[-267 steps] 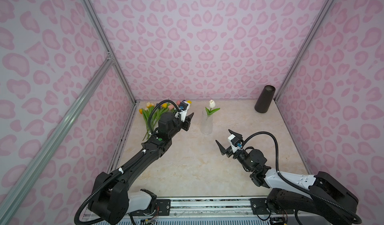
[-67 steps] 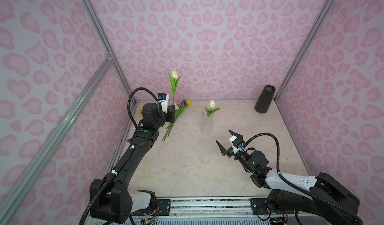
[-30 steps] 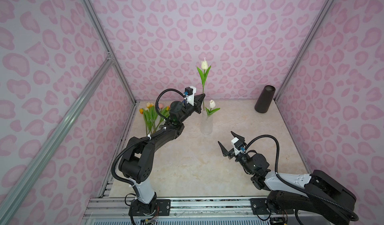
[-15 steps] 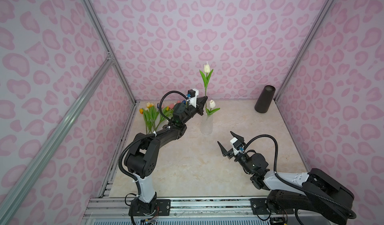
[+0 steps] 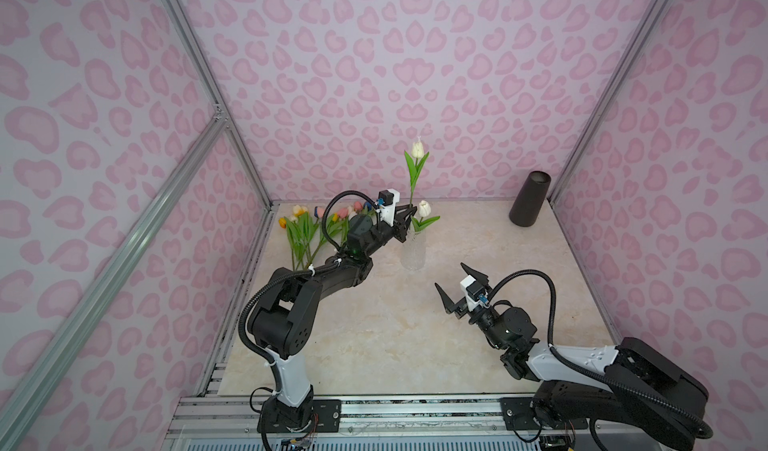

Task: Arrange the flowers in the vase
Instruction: 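Lower the held tulip stem into the glass vase with the left gripper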

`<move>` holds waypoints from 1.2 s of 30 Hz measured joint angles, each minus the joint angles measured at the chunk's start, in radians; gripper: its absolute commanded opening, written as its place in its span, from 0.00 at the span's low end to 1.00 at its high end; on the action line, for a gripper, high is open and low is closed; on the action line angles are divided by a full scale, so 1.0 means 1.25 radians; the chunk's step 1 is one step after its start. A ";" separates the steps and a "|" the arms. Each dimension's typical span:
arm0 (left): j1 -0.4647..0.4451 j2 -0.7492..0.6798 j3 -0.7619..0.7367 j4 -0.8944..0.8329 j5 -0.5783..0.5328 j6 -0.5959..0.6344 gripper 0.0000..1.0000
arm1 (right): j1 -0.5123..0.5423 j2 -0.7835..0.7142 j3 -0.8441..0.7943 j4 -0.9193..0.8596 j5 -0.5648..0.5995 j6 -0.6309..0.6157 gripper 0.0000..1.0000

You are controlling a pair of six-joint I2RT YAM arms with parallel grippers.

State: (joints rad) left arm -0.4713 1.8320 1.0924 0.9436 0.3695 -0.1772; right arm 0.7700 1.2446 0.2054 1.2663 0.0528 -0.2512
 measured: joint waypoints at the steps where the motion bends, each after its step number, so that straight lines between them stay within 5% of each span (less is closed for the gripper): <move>1: 0.000 -0.007 -0.008 0.000 0.000 0.002 0.26 | 0.000 0.000 0.000 0.000 0.000 -0.001 0.86; 8: 0.000 -0.051 -0.045 -0.006 0.000 0.034 0.35 | 0.000 -0.002 0.000 -0.001 0.000 -0.003 0.86; 10: 0.000 -0.056 -0.050 -0.008 0.000 0.042 0.16 | 0.000 -0.005 0.000 -0.002 0.000 -0.003 0.86; 12: 0.000 -0.057 -0.051 -0.020 0.000 0.059 0.25 | 0.000 -0.005 0.000 -0.003 0.000 -0.003 0.86; 17: -0.006 -0.057 -0.034 -0.067 0.001 0.078 0.26 | 0.000 -0.006 0.000 -0.007 0.000 -0.005 0.86; 20: -0.009 -0.058 -0.018 -0.088 0.010 0.093 0.35 | 0.000 -0.006 0.000 -0.011 0.000 -0.005 0.86; 22: -0.011 -0.060 -0.011 -0.107 0.013 0.102 0.22 | 0.000 -0.006 0.000 -0.013 0.000 -0.005 0.86; 24: -0.017 -0.060 -0.003 -0.134 0.012 0.119 0.27 | 0.000 -0.006 0.001 -0.013 0.000 -0.005 0.86; 27: -0.029 -0.069 0.010 -0.181 0.002 0.146 0.13 | 0.000 -0.006 0.002 -0.013 -0.001 -0.005 0.86; 36: -0.032 -0.078 0.011 -0.251 -0.018 0.185 0.40 | 0.000 -0.003 0.003 -0.015 -0.001 -0.005 0.86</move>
State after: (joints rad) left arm -0.5117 1.7348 1.1061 0.6304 0.3466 0.0540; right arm 0.7700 1.2411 0.2092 1.2476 0.0517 -0.2573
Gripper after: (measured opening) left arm 0.365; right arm 0.865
